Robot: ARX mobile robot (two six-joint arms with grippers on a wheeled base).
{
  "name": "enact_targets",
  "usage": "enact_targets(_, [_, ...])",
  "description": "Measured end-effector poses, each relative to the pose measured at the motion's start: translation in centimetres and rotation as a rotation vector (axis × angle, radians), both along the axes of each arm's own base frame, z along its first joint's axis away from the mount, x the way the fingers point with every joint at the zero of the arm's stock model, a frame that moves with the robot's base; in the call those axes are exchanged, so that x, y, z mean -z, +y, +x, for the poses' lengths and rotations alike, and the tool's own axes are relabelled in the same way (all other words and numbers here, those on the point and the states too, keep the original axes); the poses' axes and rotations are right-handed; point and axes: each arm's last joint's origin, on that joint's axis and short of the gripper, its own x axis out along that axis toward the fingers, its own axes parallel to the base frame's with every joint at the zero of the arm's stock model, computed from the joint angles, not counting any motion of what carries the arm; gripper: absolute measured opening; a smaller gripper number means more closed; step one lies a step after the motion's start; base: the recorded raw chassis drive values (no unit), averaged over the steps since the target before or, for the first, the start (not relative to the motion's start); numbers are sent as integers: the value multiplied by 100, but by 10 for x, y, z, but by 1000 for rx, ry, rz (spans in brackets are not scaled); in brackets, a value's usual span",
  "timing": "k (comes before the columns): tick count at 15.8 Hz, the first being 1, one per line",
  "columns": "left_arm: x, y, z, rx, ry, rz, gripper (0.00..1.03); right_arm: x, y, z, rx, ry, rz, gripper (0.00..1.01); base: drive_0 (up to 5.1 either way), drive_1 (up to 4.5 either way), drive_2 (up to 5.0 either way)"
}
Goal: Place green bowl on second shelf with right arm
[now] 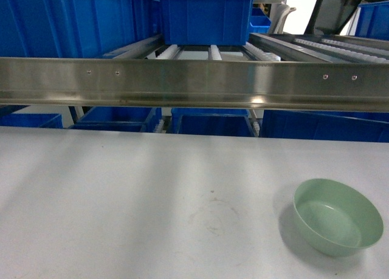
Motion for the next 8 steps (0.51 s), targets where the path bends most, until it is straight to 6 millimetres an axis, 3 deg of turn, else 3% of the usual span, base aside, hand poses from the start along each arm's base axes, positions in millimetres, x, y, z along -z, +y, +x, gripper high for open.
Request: enact_targets(8, [0, 0, 0, 0, 0, 0, 98, 0, 0, 0, 0, 0, 0, 98, 0, 0, 0])
